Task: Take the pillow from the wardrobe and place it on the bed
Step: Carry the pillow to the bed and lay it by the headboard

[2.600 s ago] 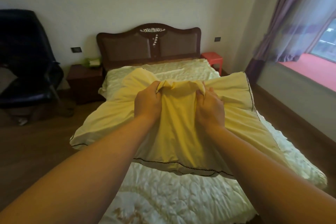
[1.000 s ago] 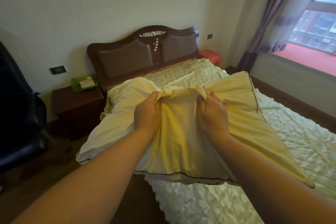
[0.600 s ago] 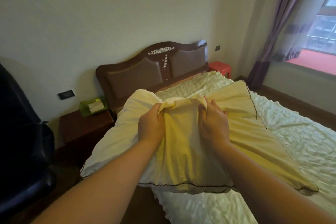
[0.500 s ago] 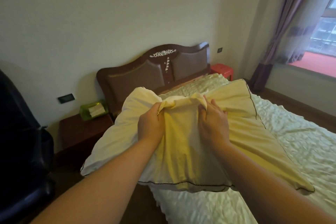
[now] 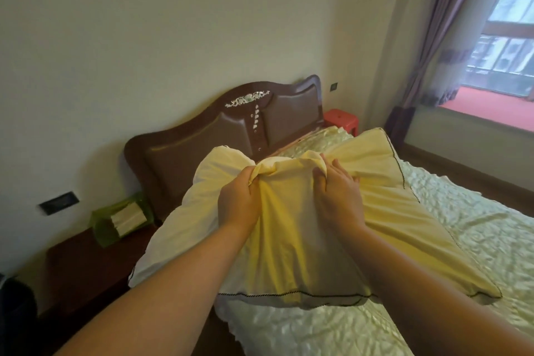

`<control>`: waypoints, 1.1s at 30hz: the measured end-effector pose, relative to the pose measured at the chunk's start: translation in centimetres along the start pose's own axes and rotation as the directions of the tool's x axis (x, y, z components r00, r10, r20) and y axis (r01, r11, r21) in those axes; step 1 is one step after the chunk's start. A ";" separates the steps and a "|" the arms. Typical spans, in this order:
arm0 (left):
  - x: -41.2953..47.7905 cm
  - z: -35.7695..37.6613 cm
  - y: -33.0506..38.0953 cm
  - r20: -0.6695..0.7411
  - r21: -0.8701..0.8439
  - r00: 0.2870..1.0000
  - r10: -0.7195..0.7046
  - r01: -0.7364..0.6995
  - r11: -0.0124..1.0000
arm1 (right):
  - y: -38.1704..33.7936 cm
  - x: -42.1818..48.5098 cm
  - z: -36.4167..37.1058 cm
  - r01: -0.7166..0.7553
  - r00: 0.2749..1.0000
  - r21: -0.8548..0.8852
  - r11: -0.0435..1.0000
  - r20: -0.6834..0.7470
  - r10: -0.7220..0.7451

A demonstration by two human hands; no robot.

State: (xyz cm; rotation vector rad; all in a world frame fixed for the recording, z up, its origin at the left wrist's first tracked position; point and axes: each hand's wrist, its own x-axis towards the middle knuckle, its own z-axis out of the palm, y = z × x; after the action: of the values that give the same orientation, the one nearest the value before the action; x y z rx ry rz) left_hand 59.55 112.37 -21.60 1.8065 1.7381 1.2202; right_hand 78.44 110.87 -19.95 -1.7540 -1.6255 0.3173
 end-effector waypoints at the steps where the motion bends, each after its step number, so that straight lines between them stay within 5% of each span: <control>1: 1.8 -0.2 -1.0 0.016 -0.010 1.000 0.010 -0.010 1.000 | -0.8 1.3 1.1 -0.011 1.000 -0.011 1.000 -0.011 0.011; 15: 22.1 1.4 -7.4 0.157 -0.102 0.976 0.148 -0.133 0.986 | -5.7 16.5 9.3 -0.165 0.978 -0.093 0.982 -0.147 0.150; 33: 37.3 14.5 -13.3 0.203 -0.032 0.979 0.000 0.006 0.999 | 2.2 34.7 18.9 -0.187 0.982 -0.201 0.961 -0.016 0.188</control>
State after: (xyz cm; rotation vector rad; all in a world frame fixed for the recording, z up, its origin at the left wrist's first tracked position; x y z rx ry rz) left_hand 57.58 154.14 -27.38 1.8381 1.5980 1.0172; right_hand 74.62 149.94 -25.07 -2.0691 -1.5407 0.2498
